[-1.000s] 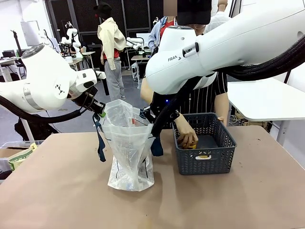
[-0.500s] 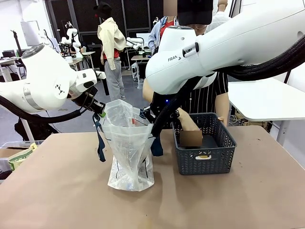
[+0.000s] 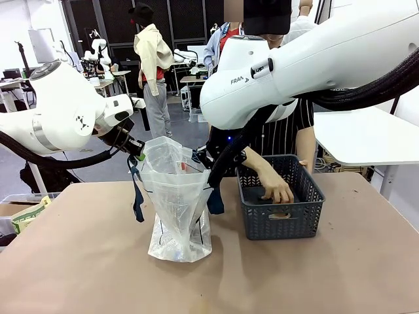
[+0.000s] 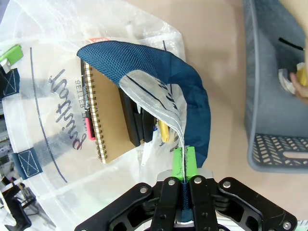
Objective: Transfer purchased items from the store into the shopping bag.
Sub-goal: Move the Reusable shopping bag to the right side of the table.
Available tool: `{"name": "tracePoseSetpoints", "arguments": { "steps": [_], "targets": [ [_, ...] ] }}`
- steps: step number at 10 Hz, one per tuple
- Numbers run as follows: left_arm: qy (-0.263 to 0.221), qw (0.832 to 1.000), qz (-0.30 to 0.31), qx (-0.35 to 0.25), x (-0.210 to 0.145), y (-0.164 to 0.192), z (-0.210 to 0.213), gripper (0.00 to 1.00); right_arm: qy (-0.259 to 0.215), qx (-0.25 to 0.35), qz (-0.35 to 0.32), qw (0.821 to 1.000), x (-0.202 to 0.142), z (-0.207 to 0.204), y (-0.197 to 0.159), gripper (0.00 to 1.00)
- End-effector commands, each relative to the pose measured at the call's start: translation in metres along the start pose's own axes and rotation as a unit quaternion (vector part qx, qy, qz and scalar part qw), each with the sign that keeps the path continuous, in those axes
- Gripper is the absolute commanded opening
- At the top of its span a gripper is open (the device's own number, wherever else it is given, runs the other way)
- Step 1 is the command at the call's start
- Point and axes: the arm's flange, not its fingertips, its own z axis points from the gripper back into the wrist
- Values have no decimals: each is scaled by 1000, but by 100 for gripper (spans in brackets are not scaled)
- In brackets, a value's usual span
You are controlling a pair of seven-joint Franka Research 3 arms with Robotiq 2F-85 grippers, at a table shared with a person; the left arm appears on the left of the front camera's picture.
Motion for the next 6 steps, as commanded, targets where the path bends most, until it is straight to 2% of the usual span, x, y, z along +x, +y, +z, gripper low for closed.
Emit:
{"name": "tracePoseSetpoints", "arguments": {
  "steps": [1,6],
  "targets": [
    [1,1000,4,3,1,1,1,0,2,4,-4,1000,-1,1,-1,0],
    [1,1000,4,3,1,1,1,0,2,4,-4,1000,-1,1,-1,0]
  ]
}}
